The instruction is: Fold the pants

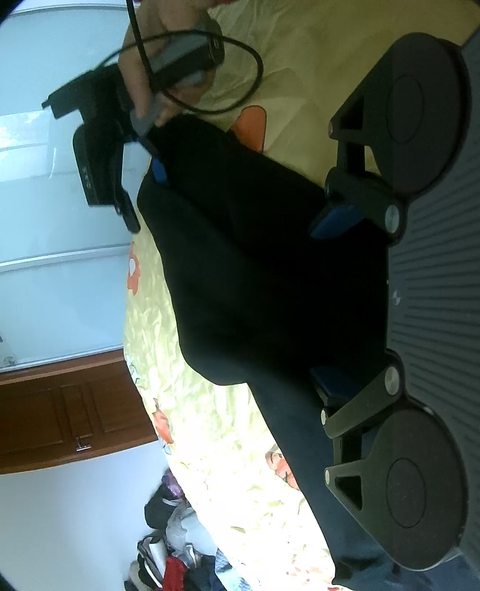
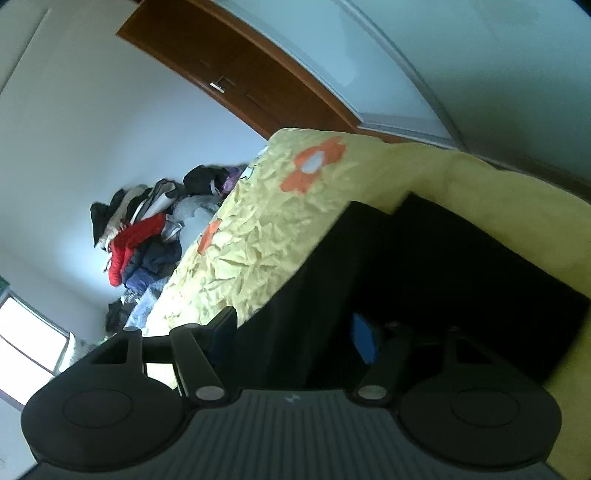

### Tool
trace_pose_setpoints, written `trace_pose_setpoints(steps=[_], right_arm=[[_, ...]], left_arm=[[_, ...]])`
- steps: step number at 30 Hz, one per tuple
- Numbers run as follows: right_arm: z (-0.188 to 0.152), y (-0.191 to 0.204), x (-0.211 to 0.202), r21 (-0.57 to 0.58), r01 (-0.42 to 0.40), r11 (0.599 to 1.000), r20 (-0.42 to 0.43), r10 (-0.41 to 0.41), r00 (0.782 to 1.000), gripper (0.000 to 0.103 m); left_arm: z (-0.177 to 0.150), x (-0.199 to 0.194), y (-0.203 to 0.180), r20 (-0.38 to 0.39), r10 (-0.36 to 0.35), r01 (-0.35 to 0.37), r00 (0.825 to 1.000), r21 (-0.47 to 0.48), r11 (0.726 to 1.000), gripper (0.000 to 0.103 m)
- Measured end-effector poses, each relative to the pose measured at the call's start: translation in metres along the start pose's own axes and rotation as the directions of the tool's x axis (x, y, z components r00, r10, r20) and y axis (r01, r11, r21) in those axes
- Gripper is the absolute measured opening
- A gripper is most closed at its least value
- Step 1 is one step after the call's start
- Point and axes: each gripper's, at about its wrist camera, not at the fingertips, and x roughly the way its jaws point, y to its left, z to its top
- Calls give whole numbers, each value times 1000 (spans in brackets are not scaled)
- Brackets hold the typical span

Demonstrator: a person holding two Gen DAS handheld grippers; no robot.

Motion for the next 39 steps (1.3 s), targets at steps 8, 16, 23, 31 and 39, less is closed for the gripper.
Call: trace_pose_setpoints(steps=[8, 16, 23, 31, 39], right_arm=[[0, 8, -17, 14, -133, 991, 55, 132, 990, 4], [34, 59, -11, -80, -223, 972, 33, 226, 974, 4], [50, 124, -41, -309, -308, 900, 151, 366, 918, 4], [5, 19, -67, -200, 114, 973, 130, -88, 987, 4], [-14, -13, -74, -123, 183, 975, 70, -176, 982, 15]], left_arm=[[3, 7, 22, 13, -75, 77, 997, -147, 986, 28], [19, -16, 43, 106, -39, 62, 994, -229, 971, 7], [52, -71, 97, 321, 94, 46, 943, -404, 913, 8], [21, -29, 31, 78, -263, 275, 962, -271, 923, 8], [11, -34, 40, 30, -316, 309, 948, -323, 895, 38]])
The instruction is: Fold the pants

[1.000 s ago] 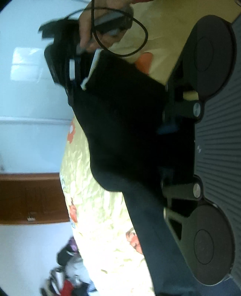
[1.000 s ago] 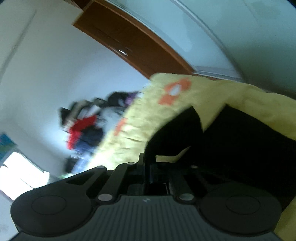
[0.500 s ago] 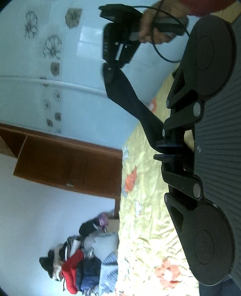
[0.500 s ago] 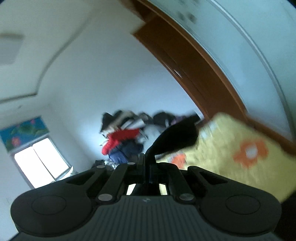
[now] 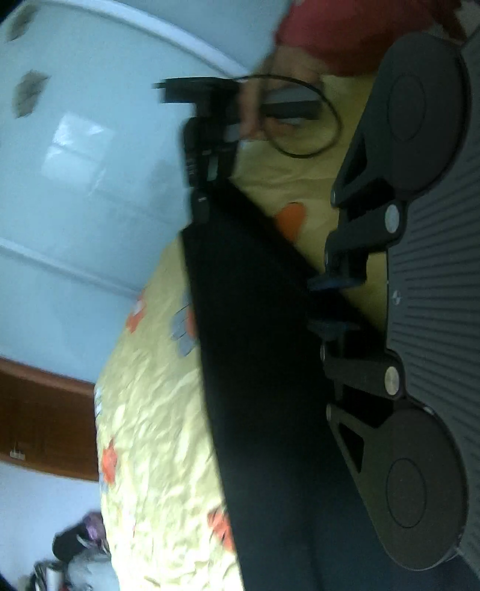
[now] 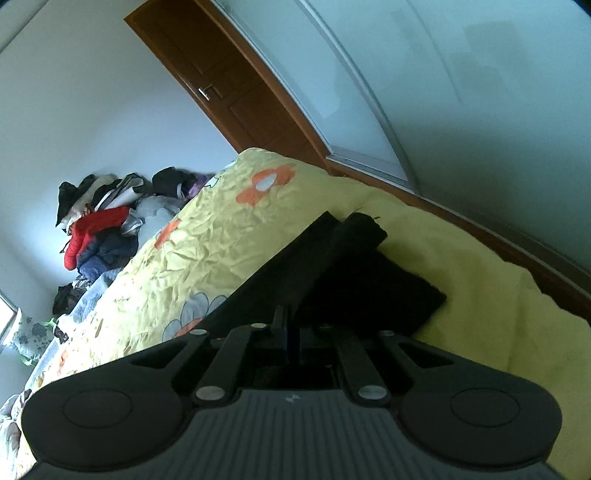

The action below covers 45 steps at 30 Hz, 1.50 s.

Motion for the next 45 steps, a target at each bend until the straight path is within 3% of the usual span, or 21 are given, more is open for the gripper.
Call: trace_pose_setpoints(steps=[1, 3, 6, 7, 9, 12, 14, 17, 19, 20, 21, 23, 25, 27, 29, 31, 33, 35, 38, 42, 45], right_arm=[[0, 1, -1, -6, 7, 1000, 5, -7, 1000, 17], [6, 2, -5, -29, 55, 998, 41, -54, 998, 26], [7, 4, -27, -83, 178, 980, 176, -162, 971, 29], [8, 6, -32, -109, 189, 976, 201, -165, 966, 30], [7, 18, -33, -202, 150, 968, 182, -114, 977, 32], [4, 45, -14, -375, 46, 926, 23, -41, 999, 33], [1, 63, 9, -471, 9, 882, -126, -77, 989, 35], [1, 88, 4, -624, 173, 762, 18, -208, 978, 35], [10, 85, -5, -604, 286, 744, 120, -270, 955, 49], [14, 78, -6, -578, 298, 760, 120, -281, 952, 71], [17, 70, -10, -546, 269, 793, 86, -267, 960, 80], [16, 56, -14, -473, 185, 861, 20, -199, 980, 79], [8, 44, -14, -429, 165, 888, -8, -187, 982, 79], [3, 33, -15, -364, 176, 915, 4, -187, 982, 79], [0, 13, -26, -218, 181, 959, 67, -170, 983, 79], [-3, -10, -42, -21, 90, 996, 137, -86, 987, 79], [-7, -33, -50, 141, -42, 989, 136, 23, 990, 79], [-9, -43, -51, 208, -133, 969, 116, 110, 987, 79], [-9, -37, -43, 193, -110, 975, 70, 98, 993, 77], [-12, -31, -40, 188, -143, 972, 87, 128, 988, 77], [-7, -30, -31, 178, -69, 982, 56, 60, 997, 74]], left_arm=[[8, -6, 7, 24, 33, -33, 999, -4, 999, 44], [17, -22, 24, 83, 148, -148, 986, -6, 989, 67], [23, -35, 51, 92, 311, -313, 946, -1, 950, 67], [24, -36, 63, 65, 364, -365, 929, -2, 931, 67], [26, -34, 81, 14, 436, -436, 900, -2, 900, 67], [23, -28, 100, -49, 484, -486, 874, -19, 874, 67], [20, -27, 106, -63, 500, -502, 864, -26, 864, 67], [11, -30, 106, -71, 509, -511, 858, 0, 860, 69], [3, -26, 104, -53, 524, -523, 850, 19, 852, 73], [1, -26, 103, -40, 531, -530, 847, 17, 848, 74], [-1, -27, 103, -33, 530, -530, 848, 7, 848, 74], [-3, -27, 103, -24, 522, -522, 853, -22, 853, 75], [-3, -28, 105, -17, 518, -519, 855, -40, 854, 74], [-3, -33, 101, 13, 501, -500, 865, -40, 865, 74], [-6, -37, 95, 57, 496, -495, 867, -25, 868, 75], [-9, -39, 88, 79, 503, -504, 861, -8, 864, 75], [-12, -39, 84, 83, 501, -502, 861, -11, 865, 75], [-15, -38, 80, 86, 488, -487, 869, -31, 873, 75], [-20, -39, 76, 97, 470, -467, 877, -57, 882, 76], [-28, -35, 71, 103, 468, -465, 878, -46, 884, 79], [-32, -31, 73, 95, 469, -466, 878, -50, 883, 81]])
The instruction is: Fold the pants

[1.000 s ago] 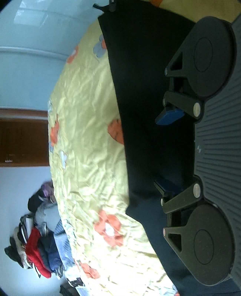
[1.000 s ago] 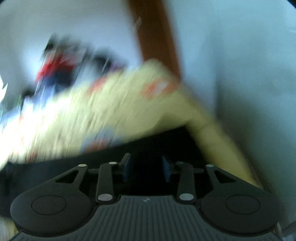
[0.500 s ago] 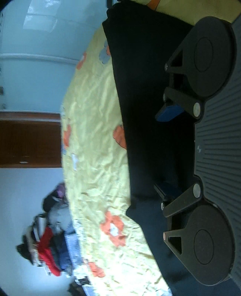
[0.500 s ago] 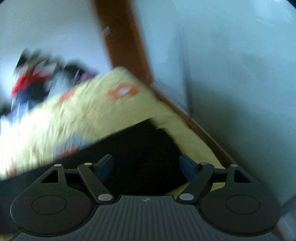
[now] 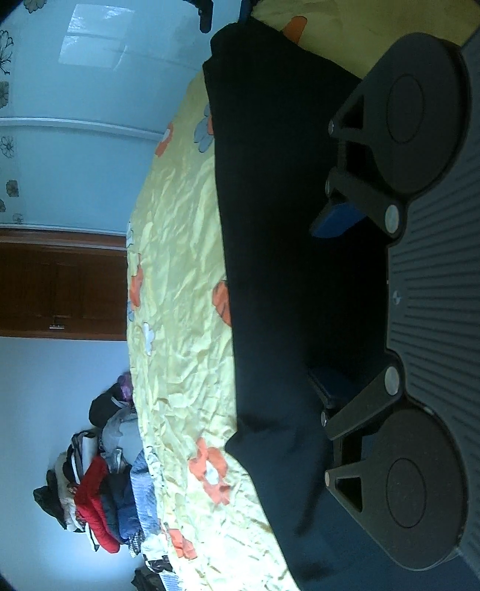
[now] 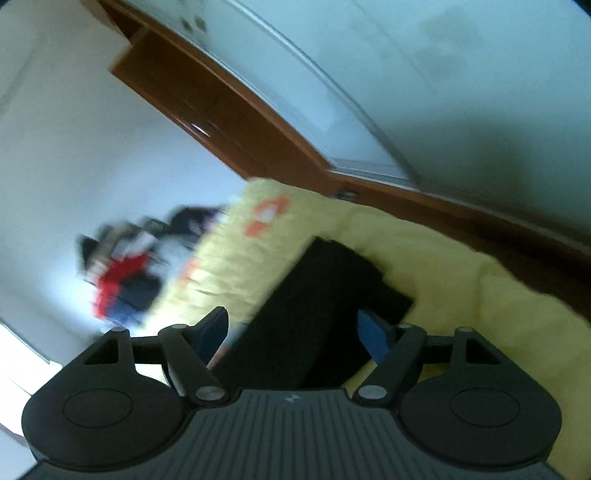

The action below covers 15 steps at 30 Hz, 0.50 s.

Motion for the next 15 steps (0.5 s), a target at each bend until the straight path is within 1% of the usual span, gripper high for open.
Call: trace_pose_setpoints(steps=[1, 3, 4, 5, 6, 7, 8, 10, 11, 12, 13, 14, 15], right_arm=[[1, -1, 0, 21, 5, 1000, 11, -5, 1000, 74], [-2, 1, 1, 19, 12, 1000, 26, -13, 1000, 74], [-5, 1, -2, 4, 14, 1000, 20, -15, 1000, 70], [-5, 3, 1, -8, 27, 1000, 15, -26, 1000, 49], [-6, 4, 3, -14, 32, 999, 6, -32, 999, 14], [-6, 4, 5, -11, 28, 1000, 2, -28, 1000, 10], [-6, 6, 9, -17, 30, 999, 7, -30, 1000, 9], [-4, 17, 9, -68, 26, 997, 18, -25, 1000, 7], [-1, 27, 8, -97, 3, 995, 20, -1, 1000, 7], [5, 39, 8, -123, -28, 992, 20, 31, 999, 7], [12, 55, 9, -152, -73, 986, 30, 79, 996, 7], [19, 72, 7, -188, -133, 973, 47, 144, 989, 7], [27, 92, 2, -235, -197, 952, 70, 218, 973, 7]], left_arm=[[-1, 0, 0, 2, 1, -1, 1000, -2, 1000, 81], [-1, -1, 2, 7, -2, 2, 1000, -14, 1000, 83], [-1, 0, 4, 5, -5, 5, 1000, -21, 1000, 83], [-1, 1, 5, 1, -9, 9, 1000, -31, 999, 84], [-1, 1, 7, 0, -13, 13, 1000, -41, 999, 84], [-2, 0, 8, 3, -13, 13, 1000, -48, 999, 84], [-2, -1, 9, 10, -13, 13, 1000, -56, 998, 84], [-2, -3, 13, 22, -12, 14, 1000, -78, 997, 84], [-2, -4, 14, 30, -10, 12, 1000, -92, 996, 84], [-2, -6, 16, 43, -7, 12, 999, -109, 994, 84], [-2, -9, 17, 59, -4, 12, 998, -125, 992, 84], [-1, -12, 18, 75, -1, 11, 997, -140, 990, 84], [0, -15, 19, 93, 5, 9, 996, -152, 988, 84]])
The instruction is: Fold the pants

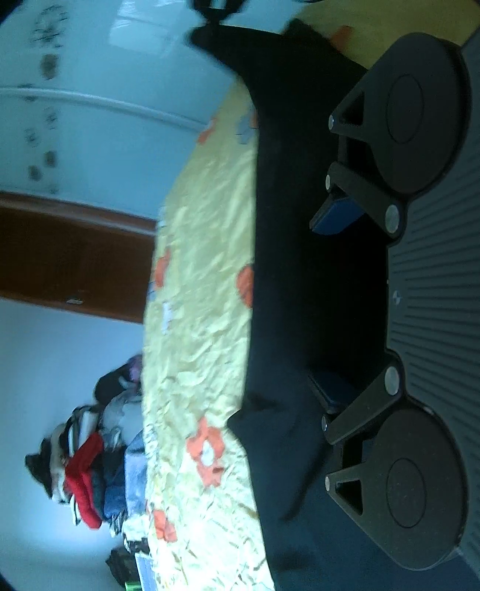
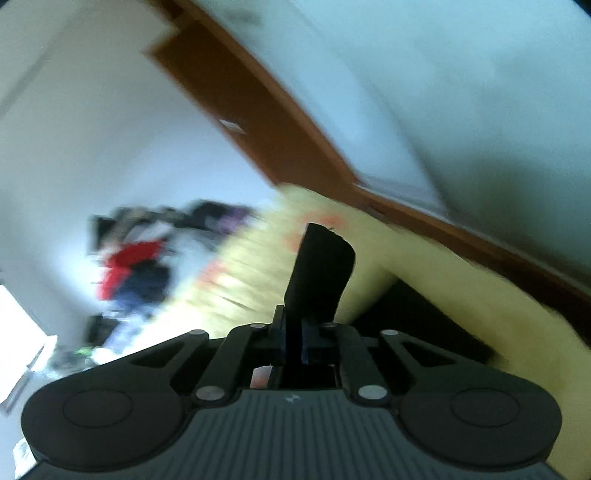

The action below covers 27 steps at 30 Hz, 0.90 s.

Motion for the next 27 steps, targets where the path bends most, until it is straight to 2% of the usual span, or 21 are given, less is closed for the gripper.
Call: trace_pose_setpoints(steps=[2, 3, 5, 7, 9, 11, 12, 15, 16, 17, 19, 21, 24, 27], right_arm=[[18, 33, -7, -100, -112, 989, 79, 120, 990, 7], [22, 45, -11, -151, -116, 982, 101, 132, 986, 6], [21, 45, -16, -159, -46, 986, 86, 60, 994, 7], [7, 15, -16, -93, 96, 991, 25, -94, 995, 7], [-13, -20, -16, -58, 255, 965, -53, -258, 965, 7], [-30, -49, -11, -28, 341, 940, -179, -340, 923, 10], [-37, -55, -15, -18, 382, 924, -186, -378, 907, 14], [-40, -53, -46, 36, 421, 906, -57, -418, 906, 19], [-38, -50, -55, 49, 420, 906, -21, -419, 908, 19], [-37, -51, -61, 58, 403, 913, -22, -403, 915, 20], [-39, -53, -60, 96, 350, 932, -98, -341, 935, 20], [-47, -59, -57, 170, 311, 935, -165, -284, 945, 20], [-61, -65, -51, 234, 327, 916, -217, -279, 936, 20], [-66, -68, -47, 273, 306, 912, -182, -264, 947, 21]], left_arm=[[3, -4, 1, 22, 9, -8, 1000, -11, 1000, 84], [4, -5, 1, 18, 11, -11, 1000, -9, 1000, 84], [5, -4, 0, 6, 5, -5, 1000, -7, 1000, 84], [5, -3, 1, -8, -8, 8, 1000, -13, 1000, 84], [4, -2, 1, -29, -27, 26, 999, -19, 999, 84], [3, -1, 0, -40, -36, 35, 999, -13, 999, 84], [3, -1, 0, -43, -37, 37, 998, -8, 999, 84], [4, -4, 0, -36, -32, 32, 999, -4, 999, 84], [5, -6, 0, -34, -34, 33, 999, -8, 999, 84], [7, -8, 0, -32, -37, 36, 999, -13, 999, 84], [10, -11, 1, -20, -39, 38, 999, -22, 999, 84], [12, -15, 1, -11, -38, 38, 999, -26, 999, 84], [13, -19, 1, -7, -37, 37, 999, -21, 999, 84], [12, -24, 2, -2, -25, 25, 1000, -6, 1000, 86]])
